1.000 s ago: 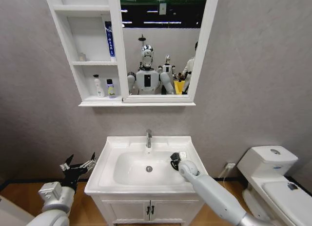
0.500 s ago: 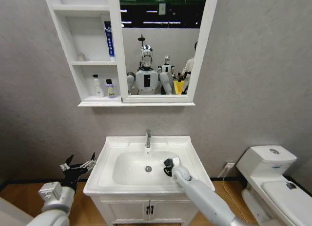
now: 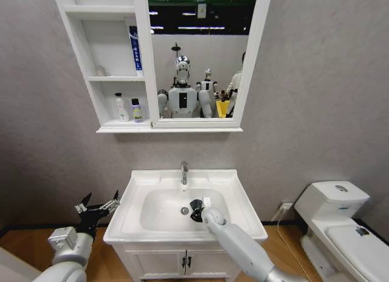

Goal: Move facial cleanser and shampoo from washbasin to cabinet, then wipe washbasin with towel.

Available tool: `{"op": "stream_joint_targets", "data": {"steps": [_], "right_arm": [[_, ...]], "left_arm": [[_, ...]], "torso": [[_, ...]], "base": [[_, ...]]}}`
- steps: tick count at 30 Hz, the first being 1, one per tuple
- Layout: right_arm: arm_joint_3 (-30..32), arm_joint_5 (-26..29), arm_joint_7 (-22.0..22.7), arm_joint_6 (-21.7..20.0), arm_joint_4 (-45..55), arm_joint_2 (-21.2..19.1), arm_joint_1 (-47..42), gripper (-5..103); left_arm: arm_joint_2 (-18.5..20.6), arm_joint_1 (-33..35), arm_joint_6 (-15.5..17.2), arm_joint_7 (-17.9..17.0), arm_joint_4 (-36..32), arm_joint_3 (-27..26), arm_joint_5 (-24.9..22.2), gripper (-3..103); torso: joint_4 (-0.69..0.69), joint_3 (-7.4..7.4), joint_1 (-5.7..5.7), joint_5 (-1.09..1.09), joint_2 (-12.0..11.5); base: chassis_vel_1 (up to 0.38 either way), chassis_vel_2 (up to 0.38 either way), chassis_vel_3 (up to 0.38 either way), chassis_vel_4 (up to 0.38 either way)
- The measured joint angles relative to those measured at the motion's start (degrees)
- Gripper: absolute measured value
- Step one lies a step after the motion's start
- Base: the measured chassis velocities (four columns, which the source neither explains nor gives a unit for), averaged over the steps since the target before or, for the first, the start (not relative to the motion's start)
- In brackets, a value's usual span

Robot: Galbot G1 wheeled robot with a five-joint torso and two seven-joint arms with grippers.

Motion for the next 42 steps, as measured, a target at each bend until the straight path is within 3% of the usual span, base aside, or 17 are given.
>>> {"op": "stream_joint_targets", "data": {"steps": [4, 11, 27, 34, 42], "right_arm": [[-0.4, -0.7, -1.7, 2.0, -2.2, 2.1, 1.0, 3], [0.0, -1.1, -1.0, 1.3, -3.0, 2.8, 0.8, 3], [6.7, -1.7, 1.7, 1.5, 0.9, -2.2, -2.1, 3], [7.1, -4.4, 2.6, 3.1, 2.6, -3.0, 0.4, 3], [9.3, -11.9, 3.4, 4.6, 7.6, -6.9, 4.1, 3]], "left_arm": [[0.0, 0.0, 0.0, 0.0, 0.0, 0.0, 0.0, 100], [0.0, 0.0, 0.0, 0.0, 0.0, 0.0, 0.0, 100], [0.0, 0.0, 0.0, 0.0, 0.0, 0.0, 0.0, 100], [0.0, 0.0, 0.0, 0.0, 0.0, 0.0, 0.0, 100], [0.0, 0.0, 0.0, 0.0, 0.0, 0.0, 0.0, 100]], "torso": [[0.01, 0.0, 0.0, 0.0, 0.0], [0.02, -0.01, 0.0, 0.01, 0.0], [-0.01, -0.01, 0.0, 0.01, 0.0], [0.0, 0.0, 0.0, 0.01, 0.0], [0.03, 0.0, 0.01, 0.02, 0.0]], "base": [[0.0, 0.0, 0.0, 0.0], [0.0, 0.0, 0.0, 0.0], [0.0, 0.0, 0.0, 0.0], [0.0, 0.0, 0.0, 0.0], [0.0, 0.0, 0.0, 0.0]]}}
